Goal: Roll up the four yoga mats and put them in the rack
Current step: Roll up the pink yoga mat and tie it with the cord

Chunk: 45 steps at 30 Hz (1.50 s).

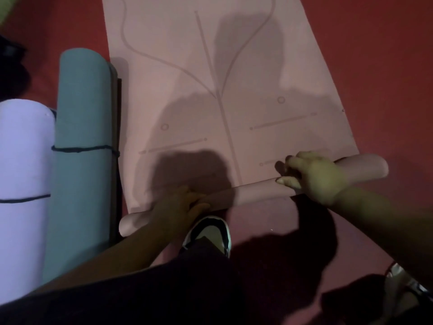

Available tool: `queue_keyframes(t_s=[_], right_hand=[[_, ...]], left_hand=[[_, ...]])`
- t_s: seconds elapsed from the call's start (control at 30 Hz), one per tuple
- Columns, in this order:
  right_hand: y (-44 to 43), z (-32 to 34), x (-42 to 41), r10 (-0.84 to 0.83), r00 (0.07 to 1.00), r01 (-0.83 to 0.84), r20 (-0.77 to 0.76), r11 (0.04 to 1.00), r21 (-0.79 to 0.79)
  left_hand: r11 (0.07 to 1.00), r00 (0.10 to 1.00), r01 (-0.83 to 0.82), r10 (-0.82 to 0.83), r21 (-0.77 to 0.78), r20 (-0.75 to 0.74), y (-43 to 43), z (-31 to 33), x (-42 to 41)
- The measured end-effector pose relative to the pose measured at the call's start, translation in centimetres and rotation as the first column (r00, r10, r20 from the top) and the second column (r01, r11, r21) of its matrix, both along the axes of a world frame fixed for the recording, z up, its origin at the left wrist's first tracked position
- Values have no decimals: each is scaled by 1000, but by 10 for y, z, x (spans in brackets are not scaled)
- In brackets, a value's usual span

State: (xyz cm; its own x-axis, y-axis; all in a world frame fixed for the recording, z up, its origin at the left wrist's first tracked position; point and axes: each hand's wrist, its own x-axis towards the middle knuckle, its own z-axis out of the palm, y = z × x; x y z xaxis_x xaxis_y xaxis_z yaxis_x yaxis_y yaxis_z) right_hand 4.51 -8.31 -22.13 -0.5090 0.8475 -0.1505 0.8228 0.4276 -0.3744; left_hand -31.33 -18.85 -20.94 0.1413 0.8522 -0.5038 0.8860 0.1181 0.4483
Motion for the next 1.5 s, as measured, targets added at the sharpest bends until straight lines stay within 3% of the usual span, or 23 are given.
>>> queue_keyframes(t_s=[0.1,0.27,0.37,0.47,0.6,0.7,0.8,0.9,1.03,1.2,1.27,1.4,1.5], right_hand=[[-18,4,2,37,999,-36,-6,984,172],[-35,-2,14,50,999,-51,13,993,110],[-21,-4,7,30,999,-31,32,999,27],[-3,-3,5,41,999,-39,24,997,-70],[7,-4,3,69,997,-66,30,995,-80],[3,-5,3,95,994,-96,50,995,31],[-18,-2,3,37,995,-52,95,986,160],[-39,0,3,12,995,-36,100,972,233],[-31,-8,4,18,996,-36,92,979,200],[-9,-13,5,44,991,-56,128,994,93],[-2,-12,5,68,989,-75,130,996,47],[3,-7,2,88,984,-94,155,995,33],[-6,-1,0,86,987,-107,137,982,153]], left_hand=[[998,996,-57,59,-36,73,9,-7,-7],[984,981,-153,162,-86,109,11,-7,-5],[977,976,-206,202,56,76,2,-8,1],[962,989,-121,137,245,-51,-3,-10,9],[950,987,-43,88,310,-134,-11,-17,10],[949,984,92,-41,303,-172,-13,-18,-1],[967,986,126,-97,222,-135,1,-13,-7],[982,993,107,-99,157,-63,16,-13,-10],[976,992,111,-100,186,-72,19,-13,-10],[905,948,166,-38,391,-315,-1,-15,6],[888,937,137,28,440,-347,-11,-19,14],[916,929,190,-51,354,-367,-8,-21,6],[966,963,156,-103,204,-250,15,-15,-7]])
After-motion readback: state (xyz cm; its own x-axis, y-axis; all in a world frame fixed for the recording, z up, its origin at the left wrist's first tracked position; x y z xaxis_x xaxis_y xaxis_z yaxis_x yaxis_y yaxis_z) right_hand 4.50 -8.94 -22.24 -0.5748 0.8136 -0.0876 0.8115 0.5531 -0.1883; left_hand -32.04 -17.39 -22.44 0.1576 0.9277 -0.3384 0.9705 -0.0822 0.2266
